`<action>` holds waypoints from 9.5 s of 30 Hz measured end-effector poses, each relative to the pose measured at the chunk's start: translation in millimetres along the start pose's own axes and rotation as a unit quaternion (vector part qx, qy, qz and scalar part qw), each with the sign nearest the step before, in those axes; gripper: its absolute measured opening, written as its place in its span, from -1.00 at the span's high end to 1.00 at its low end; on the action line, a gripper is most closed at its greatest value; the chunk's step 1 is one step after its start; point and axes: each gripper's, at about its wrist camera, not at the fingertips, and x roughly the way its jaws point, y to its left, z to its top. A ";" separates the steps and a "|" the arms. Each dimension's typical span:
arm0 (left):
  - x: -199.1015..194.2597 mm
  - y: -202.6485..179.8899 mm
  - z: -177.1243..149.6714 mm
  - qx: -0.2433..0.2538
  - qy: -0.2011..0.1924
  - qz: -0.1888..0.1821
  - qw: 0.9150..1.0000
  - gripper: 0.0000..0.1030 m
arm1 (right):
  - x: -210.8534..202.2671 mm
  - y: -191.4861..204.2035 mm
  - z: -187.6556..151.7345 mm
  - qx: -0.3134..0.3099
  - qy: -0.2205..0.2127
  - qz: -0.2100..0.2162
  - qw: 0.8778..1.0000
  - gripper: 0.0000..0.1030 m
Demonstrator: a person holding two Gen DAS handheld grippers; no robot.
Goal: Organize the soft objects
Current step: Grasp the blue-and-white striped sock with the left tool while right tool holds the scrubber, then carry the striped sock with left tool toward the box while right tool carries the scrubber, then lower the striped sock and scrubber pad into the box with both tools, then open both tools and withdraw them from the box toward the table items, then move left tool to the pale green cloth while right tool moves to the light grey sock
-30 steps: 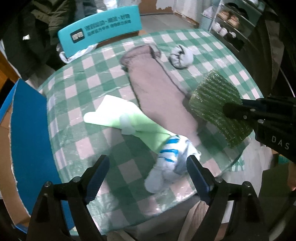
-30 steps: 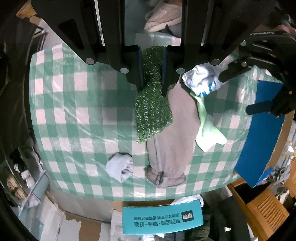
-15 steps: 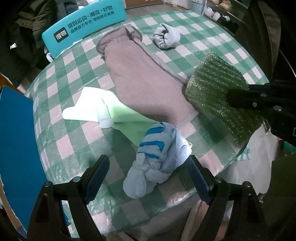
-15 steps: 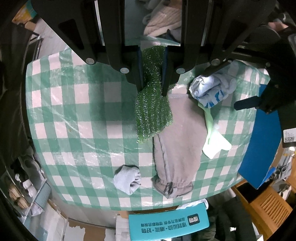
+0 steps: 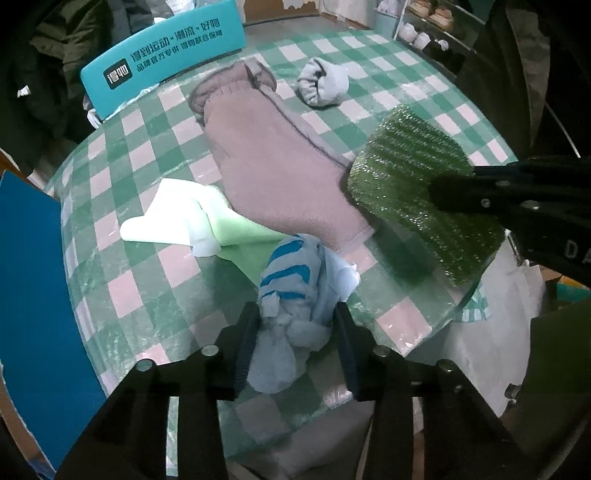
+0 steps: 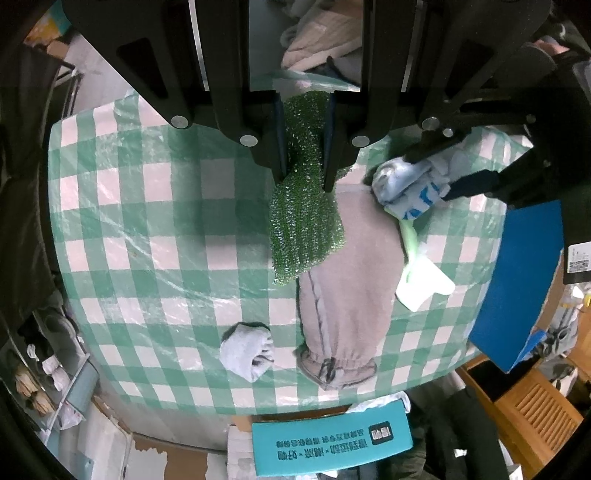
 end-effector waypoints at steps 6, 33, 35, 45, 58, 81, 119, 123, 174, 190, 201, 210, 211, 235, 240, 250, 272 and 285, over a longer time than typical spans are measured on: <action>-22.7 8.9 1.1 -0.012 -0.026 0.003 1.000 0.23 | -9.9 5.8 4.8 -0.001 -0.013 0.005 1.000 0.72; -95.2 78.7 -3.2 -0.092 -0.099 0.051 0.989 0.23 | -56.3 60.2 29.5 -0.041 -0.072 0.038 0.996 0.72; -98.2 81.6 -3.9 -0.095 -0.101 0.054 0.989 0.23 | -58.5 65.4 31.1 -0.045 -0.074 0.041 0.995 0.72; -112.7 99.9 -9.9 -0.115 -0.113 0.061 0.985 0.23 | -67.6 92.1 40.1 -0.065 -0.084 0.055 0.993 0.72; -133.7 131.5 -24.4 -0.145 -0.132 0.070 0.978 0.23 | -73.6 134.6 52.4 -0.095 -0.092 0.074 0.989 0.72; -164.4 185.0 -56.8 -0.188 -0.159 0.096 0.964 0.23 | -68.4 209.3 67.2 -0.142 -0.089 0.092 0.982 0.72; -151.5 284.1 -120.7 -0.286 -0.135 0.110 0.942 0.23 | -10.4 341.6 81.9 -0.224 -0.032 0.113 0.968 0.71; -142.1 289.7 -122.5 -0.289 -0.122 0.109 0.943 0.23 | 1.4 349.7 81.4 -0.228 -0.020 0.113 0.967 0.71; -137.6 240.6 -82.6 -0.236 -0.105 0.120 0.959 -0.42 | -27.5 268.7 84.7 -0.168 -0.052 0.066 0.982 -0.28; -125.4 193.0 -49.2 -0.192 -0.095 0.110 0.971 -0.47 | -37.5 207.3 78.2 -0.133 -0.065 0.045 0.988 -0.28; -113.1 163.3 -30.1 -0.173 -0.082 0.098 0.977 -0.47 | -46.4 156.5 70.1 -0.105 -0.070 0.027 0.992 -0.28; -98.2 143.3 -15.5 -0.166 -0.070 0.082 0.980 -0.47 | -40.9 114.7 62.1 -0.076 -0.061 0.019 0.995 -0.28; -96.5 140.7 -13.6 -0.164 -0.069 0.081 0.981 -0.47 | -40.1 109.5 61.3 -0.071 -0.061 0.017 0.995 -0.28; -30.4 107.2 35.6 -0.142 -0.032 0.058 0.988 -0.47 | -1.9 35.5 61.2 -0.005 -0.030 0.001 1.000 -0.28; -16.4 106.9 44.2 -0.144 -0.024 0.052 0.988 -0.47 | 7.5 25.0 64.3 0.010 -0.022 0.000 1.000 -0.28; 12.0 102.6 53.6 -0.143 0.000 0.045 0.989 -0.48 | 22.5 11.0 67.3 0.024 -0.007 0.001 1.000 -0.28; 58.0 93.0 55.2 -0.143 0.027 0.037 0.989 -0.40 | 34.6 -9.0 71.2 0.042 0.002 0.000 0.999 -0.28; 52.1 100.9 56.0 -0.149 0.012 0.005 0.989 0.57 | 33.7 -48.9 95.3 0.068 -0.004 -0.049 0.996 -0.28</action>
